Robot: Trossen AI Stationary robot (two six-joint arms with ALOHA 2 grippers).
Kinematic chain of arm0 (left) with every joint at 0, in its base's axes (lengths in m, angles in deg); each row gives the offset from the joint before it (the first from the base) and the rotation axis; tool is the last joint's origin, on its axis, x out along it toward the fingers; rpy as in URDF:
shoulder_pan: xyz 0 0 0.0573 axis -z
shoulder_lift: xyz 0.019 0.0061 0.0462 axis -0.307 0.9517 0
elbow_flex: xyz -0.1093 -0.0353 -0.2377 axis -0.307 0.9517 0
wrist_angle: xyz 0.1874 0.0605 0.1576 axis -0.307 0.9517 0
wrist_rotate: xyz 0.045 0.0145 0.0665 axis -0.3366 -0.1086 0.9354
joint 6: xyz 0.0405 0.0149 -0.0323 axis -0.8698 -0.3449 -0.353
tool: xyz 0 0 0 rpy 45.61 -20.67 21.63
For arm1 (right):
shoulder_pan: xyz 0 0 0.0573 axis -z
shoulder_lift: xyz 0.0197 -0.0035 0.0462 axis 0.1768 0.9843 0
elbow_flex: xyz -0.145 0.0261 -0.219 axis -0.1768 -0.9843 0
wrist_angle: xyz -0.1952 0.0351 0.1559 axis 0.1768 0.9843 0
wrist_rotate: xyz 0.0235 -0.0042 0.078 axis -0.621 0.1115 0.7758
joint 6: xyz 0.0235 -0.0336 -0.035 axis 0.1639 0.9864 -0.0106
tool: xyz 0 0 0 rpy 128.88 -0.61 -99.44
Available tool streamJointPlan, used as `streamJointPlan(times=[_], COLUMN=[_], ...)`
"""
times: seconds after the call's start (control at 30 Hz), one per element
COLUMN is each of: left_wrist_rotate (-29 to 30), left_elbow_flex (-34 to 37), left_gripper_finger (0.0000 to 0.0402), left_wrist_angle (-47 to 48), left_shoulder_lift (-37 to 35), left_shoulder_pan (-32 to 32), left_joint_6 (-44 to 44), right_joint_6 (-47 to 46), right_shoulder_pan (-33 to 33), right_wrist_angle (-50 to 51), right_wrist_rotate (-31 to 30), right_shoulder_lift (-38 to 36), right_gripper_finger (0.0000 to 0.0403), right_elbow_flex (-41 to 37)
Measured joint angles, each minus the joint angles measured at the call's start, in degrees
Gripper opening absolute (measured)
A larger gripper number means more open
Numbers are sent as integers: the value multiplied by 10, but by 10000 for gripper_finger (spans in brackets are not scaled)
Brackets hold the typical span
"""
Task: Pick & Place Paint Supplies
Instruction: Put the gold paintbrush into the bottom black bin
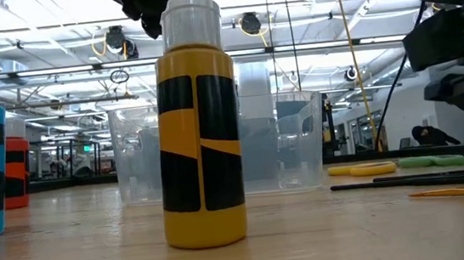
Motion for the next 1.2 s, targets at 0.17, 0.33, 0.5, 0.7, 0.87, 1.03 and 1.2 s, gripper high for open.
streamJointPlan(times=[0.17, 0.33, 0.5, 0.7, 0.87, 1.03, 1.2], left_wrist_rotate=[0, 0, 0, 0, 0, 0, 0], left_elbow_flex=[0, 0, 0, 0, 0, 0, 0], left_gripper_finger=[186, 186, 186, 186, 186, 186, 186], left_wrist_angle=[0, 0, 0, 0, 0, 0, 0], left_shoulder_lift=[0, 0, 0, 0, 0, 0, 0], left_shoulder_pan=[-7, -6, -6, -6, -6, -6, -6], left_joint_6=[6, 6, 6, 6, 6, 7, 7], right_joint_6=[-2, -13, -30, -26, -18, -17, -15], right_shoulder_pan=[9, 11, 11, 12, 12, 11, 12], right_wrist_angle=[3, -9, -46, -63, -68, -81, -93], right_wrist_rotate=[3, 2, -2, -7, -8, -29, -57], right_shoulder_lift=[1, 1, -2, -2, -2, -9, -46], right_gripper_finger=[122, 60, 21, 14, 14, 14, 2], right_elbow_flex=[-28, -53, -76, -83, -84, -86, -89])
